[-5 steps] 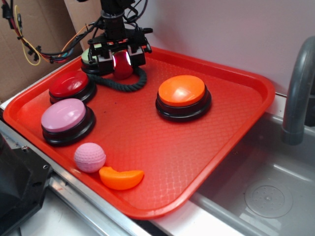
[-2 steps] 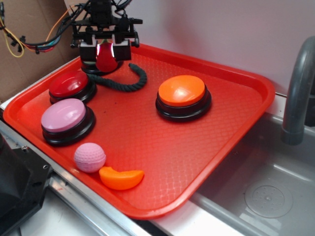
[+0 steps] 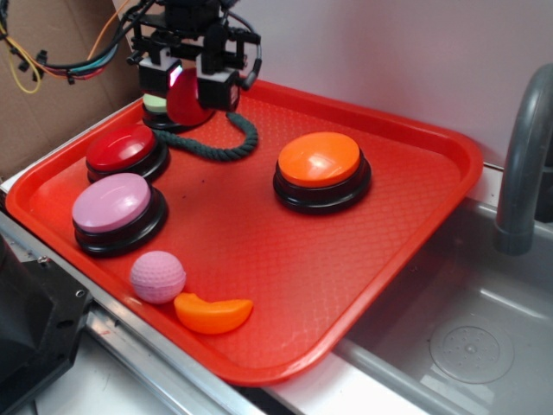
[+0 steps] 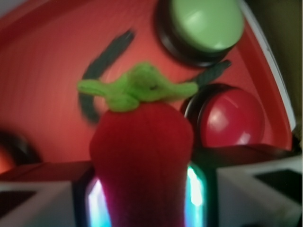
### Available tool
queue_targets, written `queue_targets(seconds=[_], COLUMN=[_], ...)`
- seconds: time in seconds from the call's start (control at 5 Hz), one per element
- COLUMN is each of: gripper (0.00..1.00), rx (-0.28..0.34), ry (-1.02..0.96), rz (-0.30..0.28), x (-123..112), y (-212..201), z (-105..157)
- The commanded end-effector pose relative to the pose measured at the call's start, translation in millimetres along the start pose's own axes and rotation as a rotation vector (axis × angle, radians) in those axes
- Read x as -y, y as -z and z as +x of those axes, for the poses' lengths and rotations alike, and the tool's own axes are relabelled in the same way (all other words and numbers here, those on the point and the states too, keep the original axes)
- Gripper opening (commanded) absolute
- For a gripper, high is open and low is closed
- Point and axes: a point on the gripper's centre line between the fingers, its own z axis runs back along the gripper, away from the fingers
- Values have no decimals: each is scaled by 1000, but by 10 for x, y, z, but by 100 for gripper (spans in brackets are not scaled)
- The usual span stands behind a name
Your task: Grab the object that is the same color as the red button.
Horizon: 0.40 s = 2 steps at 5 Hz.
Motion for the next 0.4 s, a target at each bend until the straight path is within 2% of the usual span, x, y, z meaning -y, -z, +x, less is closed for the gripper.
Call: queue_targets(seconds=[0.0, 0.2], gripper=[0, 0], rx=[46, 45], ry=[250, 250], rz=[-34, -61], x=[13, -67], y=[-286, -318], z=[-420, -445])
